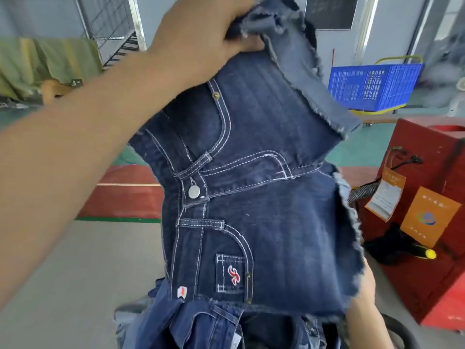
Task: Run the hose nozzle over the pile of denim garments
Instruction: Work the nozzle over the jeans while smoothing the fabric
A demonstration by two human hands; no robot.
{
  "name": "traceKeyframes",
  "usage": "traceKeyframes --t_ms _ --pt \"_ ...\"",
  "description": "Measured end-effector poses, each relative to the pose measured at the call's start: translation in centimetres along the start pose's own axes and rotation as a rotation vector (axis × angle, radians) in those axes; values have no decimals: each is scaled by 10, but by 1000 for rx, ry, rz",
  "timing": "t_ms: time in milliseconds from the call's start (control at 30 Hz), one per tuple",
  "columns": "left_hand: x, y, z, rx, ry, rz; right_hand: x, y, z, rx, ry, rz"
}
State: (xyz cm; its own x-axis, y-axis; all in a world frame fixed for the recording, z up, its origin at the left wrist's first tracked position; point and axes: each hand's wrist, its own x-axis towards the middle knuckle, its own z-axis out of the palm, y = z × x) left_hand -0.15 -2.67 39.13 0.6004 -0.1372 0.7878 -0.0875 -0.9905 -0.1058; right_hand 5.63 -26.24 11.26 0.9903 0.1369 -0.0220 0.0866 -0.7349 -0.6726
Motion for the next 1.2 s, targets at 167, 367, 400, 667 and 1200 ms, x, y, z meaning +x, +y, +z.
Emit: traceKeyframes --t_ms 167,367,400,667,1200 --pt "-40 -32 86 11 -295 -260 7 7 -2 65 75 36" --pt "-185 -39 175 5 -918 -541 15 7 -1 86 102 29" --pt "-208 -38 182 -20 -960 -568 16 4 0 94 110 9" --pt "-330 -33 184 -211 -1157 -1094 5 -12 19 71 -17 -89" --pt "-363 -17 171 -391 -860 -1416 -5 -33 40 -31 -131 -191"
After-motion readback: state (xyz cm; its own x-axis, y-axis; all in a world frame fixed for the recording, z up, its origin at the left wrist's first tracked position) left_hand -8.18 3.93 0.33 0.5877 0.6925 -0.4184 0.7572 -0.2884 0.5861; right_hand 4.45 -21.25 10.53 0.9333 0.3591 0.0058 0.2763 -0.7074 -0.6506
